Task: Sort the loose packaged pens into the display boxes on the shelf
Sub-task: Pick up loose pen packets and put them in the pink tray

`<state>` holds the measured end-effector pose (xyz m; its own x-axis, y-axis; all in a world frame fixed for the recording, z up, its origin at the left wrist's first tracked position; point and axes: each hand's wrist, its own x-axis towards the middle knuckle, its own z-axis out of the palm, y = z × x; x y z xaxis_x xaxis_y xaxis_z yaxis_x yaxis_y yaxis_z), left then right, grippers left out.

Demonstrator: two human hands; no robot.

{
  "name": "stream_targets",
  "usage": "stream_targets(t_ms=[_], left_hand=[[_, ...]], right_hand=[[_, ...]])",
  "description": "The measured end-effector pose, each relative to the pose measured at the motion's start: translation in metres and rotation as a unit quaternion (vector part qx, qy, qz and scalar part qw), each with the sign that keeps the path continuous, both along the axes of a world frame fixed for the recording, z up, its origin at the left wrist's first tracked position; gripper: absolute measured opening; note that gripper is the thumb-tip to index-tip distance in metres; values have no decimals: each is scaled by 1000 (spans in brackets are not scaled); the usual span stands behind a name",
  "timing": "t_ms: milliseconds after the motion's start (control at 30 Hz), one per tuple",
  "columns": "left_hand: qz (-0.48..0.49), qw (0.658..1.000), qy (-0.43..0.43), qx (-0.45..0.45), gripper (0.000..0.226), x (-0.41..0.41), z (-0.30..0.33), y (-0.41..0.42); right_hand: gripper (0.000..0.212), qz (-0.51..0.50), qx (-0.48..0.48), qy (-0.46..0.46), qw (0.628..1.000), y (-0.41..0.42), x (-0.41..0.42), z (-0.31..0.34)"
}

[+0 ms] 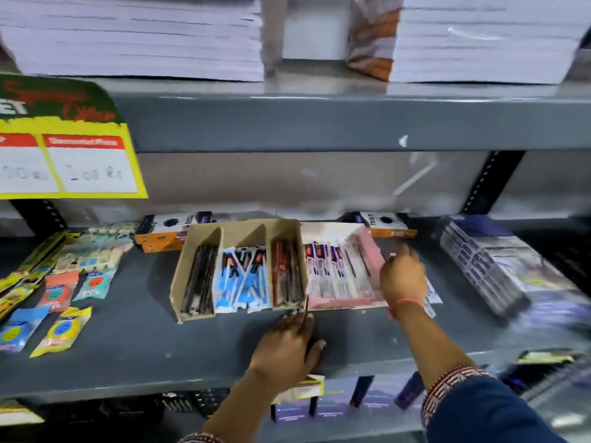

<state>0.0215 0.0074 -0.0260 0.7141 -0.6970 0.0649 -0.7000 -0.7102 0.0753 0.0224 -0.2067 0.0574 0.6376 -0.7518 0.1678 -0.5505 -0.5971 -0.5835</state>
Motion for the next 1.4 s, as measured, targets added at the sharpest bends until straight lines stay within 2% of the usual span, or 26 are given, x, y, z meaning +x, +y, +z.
stream_targets(t_ms=[67,133,200,267,333,433,533,567,600,633,700,767,833,900,933,1033,1133,1200,1300,1333,1400], left_hand=[[16,1000,-19,5,80,1,-2,-3],[27,1000,3,3,65,0,0,-3],[27,1000,4,8,72,-2,3,-1],[25,1000,11,7,89,-2,4,-2],[30,999,17,7,92,-2,4,-2],[38,999,24,11,77,-4,7,-3],[43,999,29,5,75,-4,5,-3],[38,999,22,-5,78,-4,5,-3],[33,999,18,-18,84,-3,4,-3],[32,999,18,-29,96,-3,3,-4],[35,999,26,-28,118,-3,2,-4],[45,998,34,-36,126,-3,2,-3],[44,998,45,-18,111,-3,9,-3],[37,998,59,-10,81,-2,7,-3],[31,998,60,-5,73,-3,3,-3],[40,997,72,-11,84,-5,3,-2],[49,997,39,-41,100,-1,0,-2],[49,997,51,-17,114,-1,1,-3],[50,998,35,4,131,1,0,0],[44,998,34,0,131,0,0,2],[31,998,46,-7,116,-2,2,5]], right_hand=[[39,-23,20,64,997,-22,-11,-9],[40,-28,25,144,989,-38,-18,-18],[42,-26,29,199,979,-48,-22,-24],[38,-25,51,200,978,-56,-21,-29],[34,-34,93,169,981,-61,-18,-32],[30,-67,171,105,977,-66,-15,-33],[23,-95,264,-4,960,-69,-16,-24],[18,-85,309,-72,944,-70,-18,-21],[9,-64,368,-143,916,-68,-21,-18],[9,-35,426,-203,881,-65,-24,-14],[20,29,489,-266,830,-60,-30,-12],[19,84,519,-289,800,-51,-35,-9],[16,131,542,-304,772,-43,-39,-5],[16,158,548,-303,764,-36,-41,-3],[17,168,549,-301,761,-34,-40,-4],[20,186,552,-296,757,-28,-38,-2],[18,188,555,-284,759,-24,-34,-3],[17,188,547,-270,769,-19,-28,-1],[20,193,503,-204,817,-5,-10,2],[22,192,473,-180,841,0,-2,3],[22,171,378,-132,900,10,15,5]])
